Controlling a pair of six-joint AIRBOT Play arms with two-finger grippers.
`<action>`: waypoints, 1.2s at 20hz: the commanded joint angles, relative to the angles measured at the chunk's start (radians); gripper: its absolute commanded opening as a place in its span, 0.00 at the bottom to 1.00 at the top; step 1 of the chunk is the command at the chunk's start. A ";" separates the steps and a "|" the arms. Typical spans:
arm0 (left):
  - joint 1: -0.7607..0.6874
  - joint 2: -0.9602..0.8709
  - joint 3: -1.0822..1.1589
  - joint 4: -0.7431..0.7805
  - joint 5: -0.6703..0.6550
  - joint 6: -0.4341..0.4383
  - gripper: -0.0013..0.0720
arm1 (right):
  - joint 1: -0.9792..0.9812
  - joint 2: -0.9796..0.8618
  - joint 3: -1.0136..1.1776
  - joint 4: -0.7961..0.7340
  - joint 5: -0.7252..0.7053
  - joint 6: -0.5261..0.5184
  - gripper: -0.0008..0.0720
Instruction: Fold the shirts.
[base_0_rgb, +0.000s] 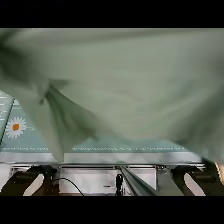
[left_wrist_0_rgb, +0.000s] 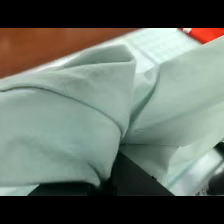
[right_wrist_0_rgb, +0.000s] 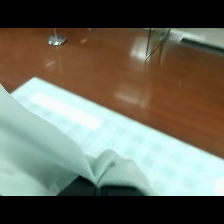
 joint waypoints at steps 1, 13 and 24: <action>0.000 0.022 -0.211 0.011 -0.041 -0.018 0.06 | 0.000 0.035 -0.202 0.047 0.010 -0.003 0.04; -0.048 -0.452 -0.671 -0.029 0.562 0.073 0.07 | -0.051 -0.528 -0.576 -0.109 -0.425 0.022 0.04; 0.023 -0.682 -0.418 -0.103 0.468 0.067 0.97 | -0.206 -0.827 -0.392 0.179 -0.454 0.022 0.87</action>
